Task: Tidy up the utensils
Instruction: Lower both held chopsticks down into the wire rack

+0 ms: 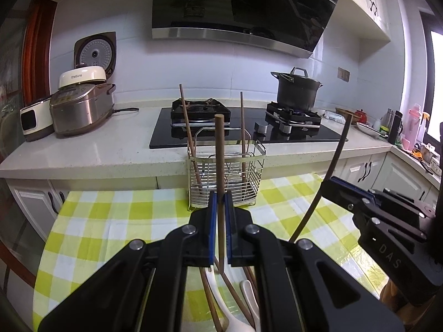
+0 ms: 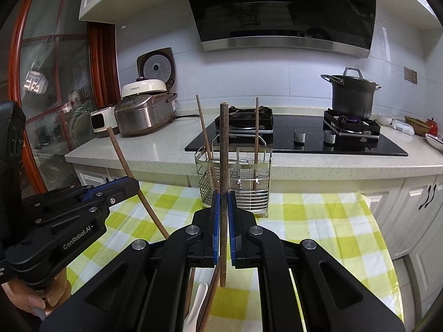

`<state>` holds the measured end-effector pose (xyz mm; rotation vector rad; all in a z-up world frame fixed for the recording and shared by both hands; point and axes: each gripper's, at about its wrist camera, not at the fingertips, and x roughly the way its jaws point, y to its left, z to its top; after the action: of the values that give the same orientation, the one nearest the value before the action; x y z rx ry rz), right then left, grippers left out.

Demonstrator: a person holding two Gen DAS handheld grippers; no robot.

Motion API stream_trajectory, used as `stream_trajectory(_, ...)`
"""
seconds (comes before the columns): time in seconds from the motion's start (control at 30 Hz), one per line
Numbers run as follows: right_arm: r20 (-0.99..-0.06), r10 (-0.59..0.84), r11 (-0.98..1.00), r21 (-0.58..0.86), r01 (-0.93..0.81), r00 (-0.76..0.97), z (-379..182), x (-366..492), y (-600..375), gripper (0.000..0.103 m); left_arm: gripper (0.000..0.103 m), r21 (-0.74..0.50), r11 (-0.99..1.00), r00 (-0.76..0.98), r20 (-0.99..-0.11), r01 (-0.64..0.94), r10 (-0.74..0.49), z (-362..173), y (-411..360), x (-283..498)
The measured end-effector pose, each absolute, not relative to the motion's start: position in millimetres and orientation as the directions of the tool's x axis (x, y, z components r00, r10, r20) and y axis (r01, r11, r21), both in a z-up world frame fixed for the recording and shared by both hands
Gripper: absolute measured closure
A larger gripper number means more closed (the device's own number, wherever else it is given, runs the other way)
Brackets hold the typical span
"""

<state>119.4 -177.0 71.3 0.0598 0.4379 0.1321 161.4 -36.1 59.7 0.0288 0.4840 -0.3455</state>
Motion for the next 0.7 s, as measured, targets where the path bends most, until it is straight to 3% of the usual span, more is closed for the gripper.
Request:
stream_trajectory(0.33, -0.39, 0.162, 0.986, 0.097, -0.135, 0.906, 96, 147, -192, 0.096, 0.098, -0.018, 0.933, 0.831, -0.449, 0.359, -0.329, 91, -40, 180)
stream_trajectory(0.7, -0.363, 0.157, 0.988, 0.064, -0.144, 0.918, 167, 224, -210, 0.096, 0.098, 0.067, 0.926, 0.856, -0.412, 0.371, -0.313, 181, -61, 241)
